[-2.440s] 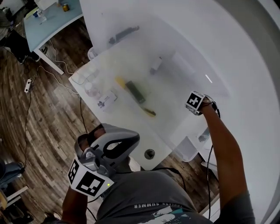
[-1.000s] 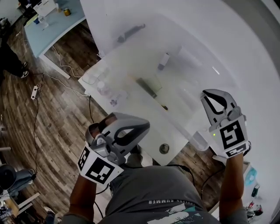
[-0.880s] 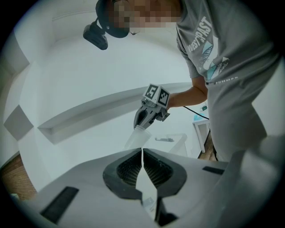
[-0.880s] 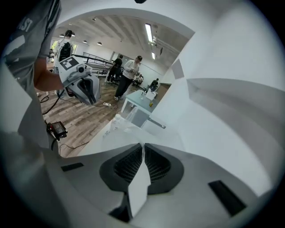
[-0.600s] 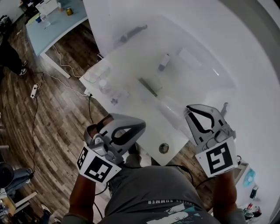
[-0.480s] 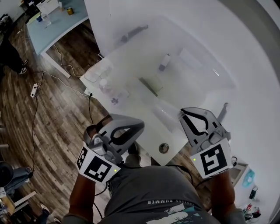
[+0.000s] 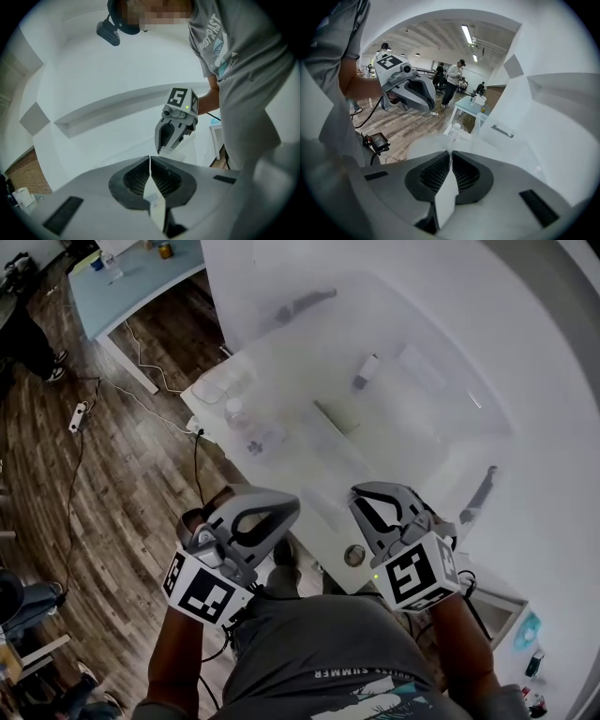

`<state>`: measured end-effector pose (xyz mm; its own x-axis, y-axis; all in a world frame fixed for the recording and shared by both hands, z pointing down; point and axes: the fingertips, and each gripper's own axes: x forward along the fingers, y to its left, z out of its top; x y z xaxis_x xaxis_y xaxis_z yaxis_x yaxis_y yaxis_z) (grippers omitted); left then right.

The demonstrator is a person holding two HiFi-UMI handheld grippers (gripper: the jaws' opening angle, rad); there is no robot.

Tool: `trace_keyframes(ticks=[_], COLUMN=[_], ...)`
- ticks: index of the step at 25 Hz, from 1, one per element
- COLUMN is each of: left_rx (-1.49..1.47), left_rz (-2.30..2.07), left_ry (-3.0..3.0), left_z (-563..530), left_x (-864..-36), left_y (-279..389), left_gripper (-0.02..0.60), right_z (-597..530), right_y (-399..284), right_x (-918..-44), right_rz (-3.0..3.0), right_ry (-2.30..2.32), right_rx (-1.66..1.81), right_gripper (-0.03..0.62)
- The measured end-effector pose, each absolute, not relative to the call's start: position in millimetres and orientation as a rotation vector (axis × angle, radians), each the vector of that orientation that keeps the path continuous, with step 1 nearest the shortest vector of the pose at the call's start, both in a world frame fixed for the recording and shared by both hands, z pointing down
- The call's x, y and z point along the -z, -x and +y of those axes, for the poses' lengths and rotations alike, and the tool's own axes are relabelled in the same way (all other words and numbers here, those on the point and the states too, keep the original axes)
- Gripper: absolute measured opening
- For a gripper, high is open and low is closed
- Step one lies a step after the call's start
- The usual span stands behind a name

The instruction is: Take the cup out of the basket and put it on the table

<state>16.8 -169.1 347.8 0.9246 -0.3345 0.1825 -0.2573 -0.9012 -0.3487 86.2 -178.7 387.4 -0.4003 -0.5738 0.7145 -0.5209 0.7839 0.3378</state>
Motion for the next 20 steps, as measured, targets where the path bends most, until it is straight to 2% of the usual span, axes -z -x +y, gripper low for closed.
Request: trace_keyframes(ticks=[11, 20], left_rx=[0.389, 0.412], left_rz=[0.543, 0.619], left_ry=[2.799, 2.815], left_z=[-168.4, -159.7], left_x=[-370.9, -381.1], left_y=[10.1, 30.1], left_gripper=[0.015, 0.015], right_z=[-186.1, -184.6], right_y=[-55.3, -45.3], right_x=[-445.9, -521.6], right_rz=[-2.001, -1.95], right_ry=[-0.701, -0.628], right_rx=[0.117, -0.03], right_gripper=[0.029, 0.029])
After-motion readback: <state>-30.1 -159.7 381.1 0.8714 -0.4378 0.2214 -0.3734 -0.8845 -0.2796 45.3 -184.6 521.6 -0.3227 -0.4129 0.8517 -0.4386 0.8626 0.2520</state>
